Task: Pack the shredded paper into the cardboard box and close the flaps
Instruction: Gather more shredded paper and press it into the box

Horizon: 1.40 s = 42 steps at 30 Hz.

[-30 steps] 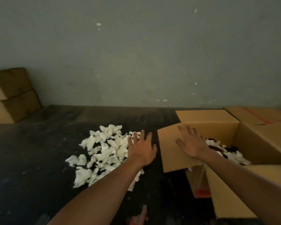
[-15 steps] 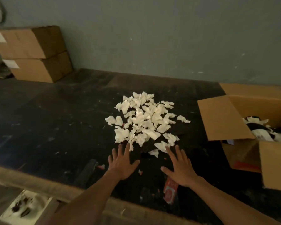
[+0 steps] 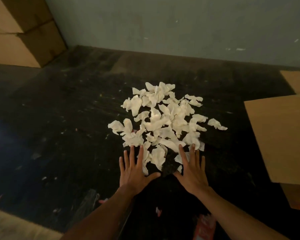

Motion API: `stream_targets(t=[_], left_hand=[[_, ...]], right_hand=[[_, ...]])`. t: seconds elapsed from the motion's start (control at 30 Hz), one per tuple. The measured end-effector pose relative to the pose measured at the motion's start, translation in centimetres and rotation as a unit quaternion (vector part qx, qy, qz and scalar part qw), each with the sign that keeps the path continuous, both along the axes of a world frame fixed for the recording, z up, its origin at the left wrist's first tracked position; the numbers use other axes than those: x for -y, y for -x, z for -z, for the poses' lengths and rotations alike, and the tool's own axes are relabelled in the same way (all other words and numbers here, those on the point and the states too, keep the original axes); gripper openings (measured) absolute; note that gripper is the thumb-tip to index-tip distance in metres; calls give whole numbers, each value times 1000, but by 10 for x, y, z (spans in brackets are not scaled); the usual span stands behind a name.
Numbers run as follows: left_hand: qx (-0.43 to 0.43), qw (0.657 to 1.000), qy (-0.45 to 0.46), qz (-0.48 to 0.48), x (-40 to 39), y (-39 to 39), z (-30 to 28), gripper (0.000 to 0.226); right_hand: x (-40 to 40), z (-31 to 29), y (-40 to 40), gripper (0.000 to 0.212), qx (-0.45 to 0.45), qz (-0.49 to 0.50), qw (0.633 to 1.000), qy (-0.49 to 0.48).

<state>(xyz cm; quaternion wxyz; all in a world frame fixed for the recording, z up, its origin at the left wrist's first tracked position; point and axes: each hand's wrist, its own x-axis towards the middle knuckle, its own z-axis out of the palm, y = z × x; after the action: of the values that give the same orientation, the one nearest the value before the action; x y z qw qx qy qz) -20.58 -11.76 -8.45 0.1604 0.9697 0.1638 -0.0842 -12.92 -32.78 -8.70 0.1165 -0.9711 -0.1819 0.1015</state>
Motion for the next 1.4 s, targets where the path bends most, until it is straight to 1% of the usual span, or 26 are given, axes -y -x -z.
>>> stream_targets(t=[0.1, 0.17, 0.2, 0.23, 0.27, 0.33, 0.4, 0.43, 0.47, 0.5, 0.53, 0.6, 0.63, 0.67, 0.73, 0.77, 0.83, 0.9, 0.97, 1.03, 1.1, 1.17, 1.23, 1.3, 1.37, 1.4], left_hand=[[18, 999, 39, -26, -8, -43, -3, 109], [48, 996, 58, -48, -14, -64, -14, 98], [73, 995, 48, -55, -18, -71, -22, 91], [105, 993, 28, -55, -23, -78, -31, 85], [139, 989, 11, -51, -30, -84, -40, 79], [190, 981, -1, -50, -49, -97, -53, 72], [194, 978, -6, -73, -73, -110, -55, 69], [182, 979, -6, -92, -85, -116, -52, 69], [165, 979, 2, -119, -96, -121, -48, 70], [143, 977, 20, -154, -106, -125, -43, 72], [119, 974, 45, -189, -115, -128, -38, 75], [79, 964, 98, -235, -128, -134, -27, 81], [70, 961, 117, -241, -131, -138, -22, 82], [66, 961, 129, -235, -132, -141, -18, 82], [64, 969, 131, -199, -125, -149, -11, 82], [70, 972, 135, -177, -118, -152, -9, 81], [86, 974, 158, -138, -102, -156, -7, 79], [97, 966, 214, -107, -85, -157, -7, 76], [106, 949, 284, -88, -69, -155, -13, 73], [126, 927, 344, -81, -56, -153, -20, 69], [161, 913, 367, -72, -49, -148, -28, 64], [193, 917, 345, -56, -53, -145, -36, 57], [213, 933, 288, -43, -66, -147, -48, 52], [244, 945, 216, -33, -83, -158, -60, 55], [267, 949, 160, -47, -105, -180, -65, 62], [256, 953, 148, -62, -117, -194, -65, 66]], right_hand=[[-27, -4, -36, 95, -14, -19, 999, -48], [-49, -18, -54, 83, -37, -23, 992, -117], [-58, -27, -61, 76, -36, -20, 988, -151], [-66, -39, -67, 71, -19, -20, 984, -176], [-72, -51, -73, 67, 17, -23, 980, -195], [-77, -73, -86, 59, 112, -20, 964, -242], [-72, -82, -106, 52, 176, 23, 939, -296], [-65, -80, -119, 50, 191, 63, 930, -308], [-56, -77, -134, 49, 193, 116, 926, -302], [-43, -69, -149, 51, 182, 177, 927, -275], [-27, -61, -162, 54, 157, 239, 929, -235], [5, -40, -180, 60, 69, 345, 920, -171], [17, -30, -184, 62, 26, 373, 915, -154], [26, -20, -188, 62, -5, 381, 914, -142], [25, -8, -190, 59, -30, 358, 925, -127], [18, -5, -189, 57, -28, 334, 932, -140], [-7, -4, -179, 54, -24, 279, 935, -216], [-35, -6, -163, 54, -49, 241, 919, -308], [-59, -10, -145, 58, -88, 214, 891, -391], [-80, -16, -127, 59, -113, 183, 871, -442], [-96, -28, -109, 56, -124, 144, 859, -475], [-105, -44, -96, 48, -97, 98, 852, -506], [-107, -61, -95, 39, -26, 75, 851, -519], [-102, -76, -112, 36, 33, 98, 842, -529], [-91, -82, -145, 33, 55, 153, 835, -525], [-83, -83, -166, 33, 60, 183, 838, -510]])
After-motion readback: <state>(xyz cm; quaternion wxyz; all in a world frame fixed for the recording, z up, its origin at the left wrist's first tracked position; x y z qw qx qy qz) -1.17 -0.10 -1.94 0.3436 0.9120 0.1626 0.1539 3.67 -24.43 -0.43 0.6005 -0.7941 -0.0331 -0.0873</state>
